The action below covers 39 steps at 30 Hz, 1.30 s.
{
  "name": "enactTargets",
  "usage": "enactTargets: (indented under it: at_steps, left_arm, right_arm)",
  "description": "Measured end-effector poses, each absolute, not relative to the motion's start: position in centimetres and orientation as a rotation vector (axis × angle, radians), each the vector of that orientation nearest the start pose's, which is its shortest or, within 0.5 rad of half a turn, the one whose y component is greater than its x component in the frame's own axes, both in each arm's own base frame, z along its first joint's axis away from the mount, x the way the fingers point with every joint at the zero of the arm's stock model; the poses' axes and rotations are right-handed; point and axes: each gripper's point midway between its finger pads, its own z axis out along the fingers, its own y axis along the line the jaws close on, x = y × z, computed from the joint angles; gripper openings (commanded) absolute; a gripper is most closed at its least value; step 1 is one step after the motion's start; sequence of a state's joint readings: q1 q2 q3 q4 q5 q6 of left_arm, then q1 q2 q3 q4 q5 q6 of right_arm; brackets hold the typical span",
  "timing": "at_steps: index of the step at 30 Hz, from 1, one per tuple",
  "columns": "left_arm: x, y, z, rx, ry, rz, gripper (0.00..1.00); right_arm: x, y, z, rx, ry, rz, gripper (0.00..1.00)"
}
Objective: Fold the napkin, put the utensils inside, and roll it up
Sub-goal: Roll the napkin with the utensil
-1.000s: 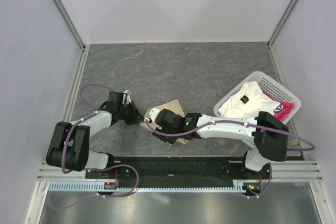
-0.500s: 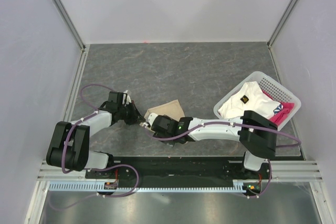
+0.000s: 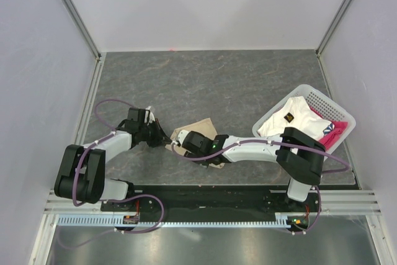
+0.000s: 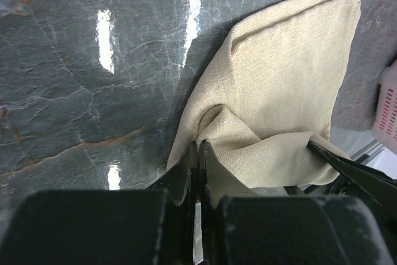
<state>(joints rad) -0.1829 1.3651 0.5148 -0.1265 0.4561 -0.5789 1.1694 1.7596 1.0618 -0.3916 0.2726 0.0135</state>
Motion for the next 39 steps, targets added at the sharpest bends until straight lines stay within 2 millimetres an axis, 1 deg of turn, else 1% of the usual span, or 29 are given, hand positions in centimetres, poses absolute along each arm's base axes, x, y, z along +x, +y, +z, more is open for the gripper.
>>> enactTargets:
  at_steps: [2, 3, 4, 5, 6, 9, 13, 15, 18, 21, 24, 28, 31, 39]
  left_arm:
    - [24.7, -14.5, 2.7, -0.329, 2.603, -0.866, 0.2]
    - [24.9, -14.5, 2.9, -0.327, 2.597, -0.867, 0.33]
    - [25.0, -14.6, 3.1, -0.323, 2.591, -0.868, 0.39]
    - [25.1, -14.6, 3.4, -0.316, 2.579, -0.868, 0.45]
    - [25.4, -14.5, 3.9, -0.309, 2.561, -0.866, 0.54]
    - [26.0, -14.3, 5.4, -0.293, 2.497, -0.848, 0.63]
    - [26.7, -13.4, 7.0, -0.301, 2.424, -0.781, 0.66]
    - [26.8, -12.9, 7.6, -0.307, 2.393, -0.752, 0.67]
    - [26.6, -12.5, 7.9, -0.31, 2.368, -0.733, 0.67]
    - [26.0, -12.4, 7.9, -0.305, 2.355, -0.734, 0.67]
    - [25.3, -12.3, 7.7, -0.301, 2.342, -0.737, 0.68]
    - [24.7, -12.2, 7.7, -0.295, 2.323, -0.74, 0.68]
    - [24.4, -12.1, 7.3, -0.296, 2.33, -0.742, 0.68]
    - [23.4, -12.3, 5.8, -0.3, 2.372, -0.756, 0.68]
  right_arm:
    - [18.9, 32.4, 2.5, -1.342, 2.225, 0.074, 0.49]
    - [19.1, 32.4, 2.4, -1.338, 2.226, 0.082, 0.48]
    - [19.1, 32.4, 2.3, -1.338, 2.229, 0.089, 0.47]
    - [19.1, 32.5, 2.2, -1.339, 2.233, 0.099, 0.43]
    - [19.2, 32.5, 2.1, -1.339, 2.238, 0.106, 0.41]
    - [19.3, 32.6, 2.0, -1.342, 2.257, 0.138, 0.35]
    - [19.4, 32.9, 1.8, -1.34, 2.3, 0.239, 0.3]
    - [19.2, 33.0, 1.8, -1.341, 2.327, 0.324, 0.28]
    - [19.0, 33.5, 2.0, -1.336, 2.36, 0.477, 0.25]
    - [18.2, 34.2, 2.2, -1.345, 2.382, 0.658, 0.24]
    - [16.9, 34.8, 2.4, -1.365, 2.404, 0.858, 0.24]
    - [15.5, 34.9, 2.6, -1.367, 2.446, 1.085, 0.23]
    - [14.7, 34.8, 2.6, -1.356, 2.477, 1.247, 0.23]
    - [14.9, 34.0, 2.6, -1.239, 2.555, 1.571, 0.22]
